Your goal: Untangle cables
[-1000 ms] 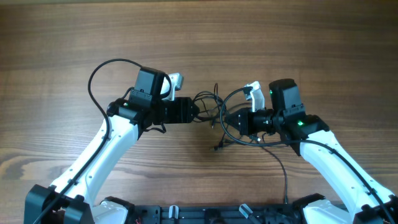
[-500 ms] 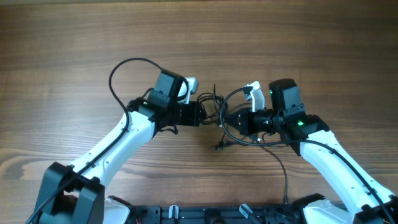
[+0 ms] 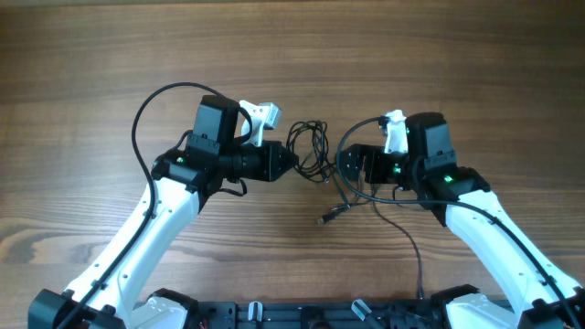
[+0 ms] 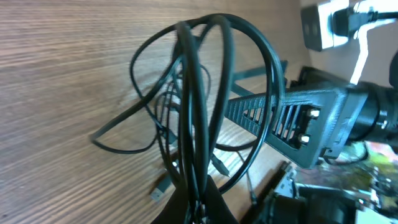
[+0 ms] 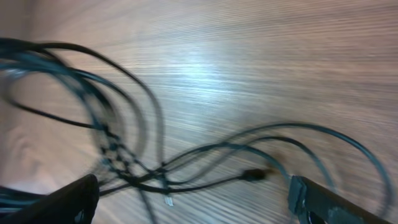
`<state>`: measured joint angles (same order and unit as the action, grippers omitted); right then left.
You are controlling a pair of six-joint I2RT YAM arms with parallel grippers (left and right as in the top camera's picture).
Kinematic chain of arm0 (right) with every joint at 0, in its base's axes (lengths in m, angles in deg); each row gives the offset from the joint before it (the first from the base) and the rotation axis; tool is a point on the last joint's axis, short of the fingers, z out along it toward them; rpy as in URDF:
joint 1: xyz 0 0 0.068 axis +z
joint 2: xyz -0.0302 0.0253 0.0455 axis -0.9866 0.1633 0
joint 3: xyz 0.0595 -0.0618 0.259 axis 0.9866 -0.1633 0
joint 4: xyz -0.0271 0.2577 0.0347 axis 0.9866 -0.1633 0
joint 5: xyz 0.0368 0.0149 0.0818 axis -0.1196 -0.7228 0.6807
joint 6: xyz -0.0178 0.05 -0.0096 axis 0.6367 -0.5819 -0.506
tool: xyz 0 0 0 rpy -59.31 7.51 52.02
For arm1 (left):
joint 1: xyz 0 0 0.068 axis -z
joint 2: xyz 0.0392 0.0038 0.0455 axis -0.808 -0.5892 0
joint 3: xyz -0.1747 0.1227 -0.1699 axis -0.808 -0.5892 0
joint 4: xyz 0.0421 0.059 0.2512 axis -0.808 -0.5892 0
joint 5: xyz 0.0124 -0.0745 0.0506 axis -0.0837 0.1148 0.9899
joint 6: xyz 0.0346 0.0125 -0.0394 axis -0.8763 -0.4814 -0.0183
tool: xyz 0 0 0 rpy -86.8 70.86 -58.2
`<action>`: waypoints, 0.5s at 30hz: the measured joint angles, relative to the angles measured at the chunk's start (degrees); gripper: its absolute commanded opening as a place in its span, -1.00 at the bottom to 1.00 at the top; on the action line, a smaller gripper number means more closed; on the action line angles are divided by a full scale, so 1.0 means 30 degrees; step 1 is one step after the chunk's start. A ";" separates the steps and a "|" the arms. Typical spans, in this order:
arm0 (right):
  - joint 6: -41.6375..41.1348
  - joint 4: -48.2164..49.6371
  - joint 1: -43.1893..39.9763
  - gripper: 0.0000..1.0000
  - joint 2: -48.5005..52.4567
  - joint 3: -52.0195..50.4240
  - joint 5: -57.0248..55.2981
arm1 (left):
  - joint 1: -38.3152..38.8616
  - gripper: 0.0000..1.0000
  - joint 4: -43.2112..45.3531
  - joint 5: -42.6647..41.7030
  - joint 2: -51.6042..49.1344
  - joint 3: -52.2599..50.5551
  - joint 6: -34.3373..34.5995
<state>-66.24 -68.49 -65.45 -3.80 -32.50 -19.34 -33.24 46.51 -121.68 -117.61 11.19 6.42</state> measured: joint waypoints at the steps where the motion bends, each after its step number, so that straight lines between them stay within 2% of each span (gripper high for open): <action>1: 0.0000 0.0481 0.0000 0.90 0.0000 -0.0007 0.0882 | 0.0000 -0.92 0.0022 -0.0262 0.0000 0.0000 0.0000; 3: 0.0000 0.1654 0.0007 0.88 0.0000 0.0000 0.2943 | 0.0000 -0.92 0.0160 -0.1428 0.0000 -0.0007 0.0000; 8: -0.0022 0.1843 0.0000 0.80 0.0000 0.0000 0.3796 | 0.0000 -0.92 0.2091 -0.5187 0.0000 -0.0015 -0.0007; 10: -0.0459 0.1858 0.0000 0.68 0.0000 0.0000 0.3191 | 0.0000 -0.92 0.2688 -0.7082 0.0000 -0.0015 -0.0007; 12: -0.1064 0.1770 0.0022 0.68 0.0000 0.0000 0.2142 | 0.0000 -0.92 0.2732 -0.8043 0.0000 -0.0015 -0.0007; 14: -0.2637 0.0051 0.0189 0.82 0.0000 0.0124 -0.0124 | 0.0000 -0.92 0.2681 -0.8058 -0.0007 -0.0036 -0.0007; 15: -0.4262 -0.2084 0.0313 0.83 -0.0007 0.0313 -0.2331 | 0.0000 -0.92 0.2382 -0.7737 -0.0044 -0.0058 -0.0015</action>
<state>-79.02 -74.74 -64.51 -3.82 -31.56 -26.33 -33.24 53.66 -144.89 -117.74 11.01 6.37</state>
